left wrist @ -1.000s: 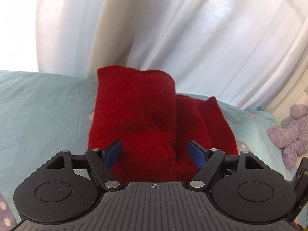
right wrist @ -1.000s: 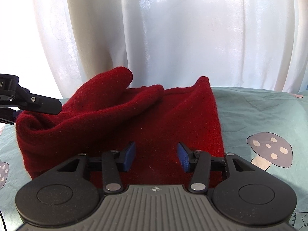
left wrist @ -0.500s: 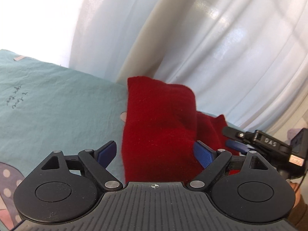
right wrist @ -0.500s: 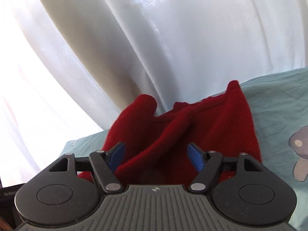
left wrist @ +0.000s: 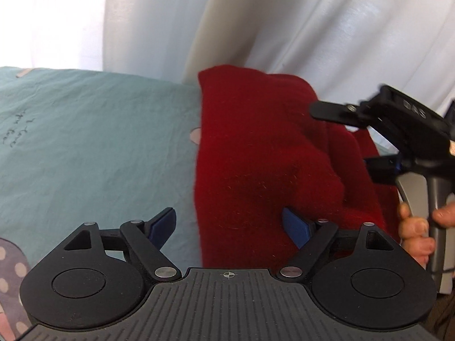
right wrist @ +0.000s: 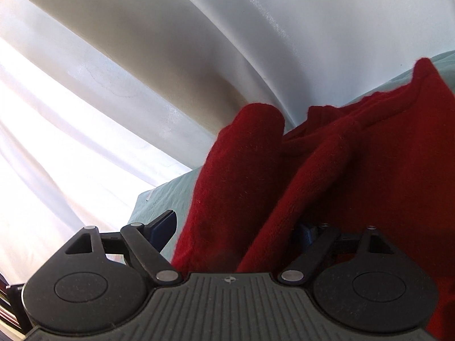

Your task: Fold small clothes

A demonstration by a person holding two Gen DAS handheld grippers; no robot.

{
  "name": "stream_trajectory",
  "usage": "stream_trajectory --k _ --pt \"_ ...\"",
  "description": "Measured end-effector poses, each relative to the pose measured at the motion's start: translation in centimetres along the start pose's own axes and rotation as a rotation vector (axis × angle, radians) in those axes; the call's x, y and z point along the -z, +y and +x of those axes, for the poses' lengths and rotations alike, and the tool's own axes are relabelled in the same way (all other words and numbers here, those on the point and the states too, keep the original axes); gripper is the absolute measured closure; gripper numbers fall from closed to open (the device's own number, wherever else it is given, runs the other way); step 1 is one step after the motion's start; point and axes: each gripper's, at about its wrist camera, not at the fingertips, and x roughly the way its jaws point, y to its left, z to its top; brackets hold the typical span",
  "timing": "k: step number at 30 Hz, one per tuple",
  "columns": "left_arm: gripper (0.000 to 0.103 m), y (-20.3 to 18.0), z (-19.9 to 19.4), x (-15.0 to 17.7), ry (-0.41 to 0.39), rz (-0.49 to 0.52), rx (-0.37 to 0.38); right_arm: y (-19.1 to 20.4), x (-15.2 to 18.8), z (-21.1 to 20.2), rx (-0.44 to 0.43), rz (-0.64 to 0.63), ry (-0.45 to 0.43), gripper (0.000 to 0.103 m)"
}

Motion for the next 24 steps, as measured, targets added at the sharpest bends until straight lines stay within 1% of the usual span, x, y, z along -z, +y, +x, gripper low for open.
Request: stream_trajectory --k 2,3,5,8,9,10,11,12,13,14,17,19,21,22,24 --pt "0.016 -1.4 0.1 0.5 -0.011 0.084 -0.019 0.5 -0.6 1.0 -0.005 -0.008 0.021 0.016" --pt "0.016 -1.8 0.3 0.7 -0.011 0.102 -0.027 0.9 -0.8 1.3 0.001 -0.021 0.029 0.016" --pt "0.016 -1.8 0.6 0.8 -0.002 0.094 -0.016 1.9 -1.0 2.0 0.013 -0.068 0.043 0.016" --pt "0.016 -1.6 0.9 0.8 0.007 0.073 -0.004 3.3 -0.9 3.3 0.085 -0.159 0.065 0.019" --pt "0.016 -1.6 0.9 0.8 0.007 0.074 -0.006 3.6 -0.8 3.9 0.117 -0.193 0.068 0.032" --pt "0.016 -1.7 0.8 0.8 0.005 0.074 -0.010 3.9 -0.6 4.2 0.157 -0.230 0.068 0.057" --pt "0.015 -1.7 0.6 0.8 0.001 0.072 -0.012 4.3 -0.5 4.2 0.180 -0.267 0.061 0.063" --pt "0.015 -1.7 0.1 0.7 -0.005 0.067 -0.013 4.6 -0.5 3.8 0.173 -0.296 0.045 0.069" --pt "0.015 -1.6 -0.5 0.6 -0.012 0.063 -0.008 5.0 -0.5 3.3 0.172 -0.323 0.031 0.071" --pt "0.015 -1.6 -1.2 0.5 -0.022 0.058 0.000 5.5 -0.6 2.5 0.172 -0.349 0.011 0.072" --pt "0.012 -1.5 -3.4 0.0 -0.080 0.047 0.016 7.0 -0.9 -1.1 0.152 -0.420 -0.089 0.074" --pt "0.011 -1.5 -4.1 -0.3 -0.104 0.057 0.014 7.1 -1.3 -3.8 0.147 -0.423 -0.155 0.074" --pt "0.011 -1.6 -3.8 -0.4 -0.095 0.075 0.006 6.5 -1.6 -5.8 0.178 -0.438 -0.214 0.074" --pt "0.011 -1.7 -3.3 -0.3 -0.076 0.078 -0.001 5.8 -1.7 -6.8 0.210 -0.453 -0.241 0.074" --pt "0.011 -2.0 -2.0 -0.1 -0.031 0.082 -0.003 3.9 -2.0 -8.0 0.275 -0.427 -0.264 0.074"
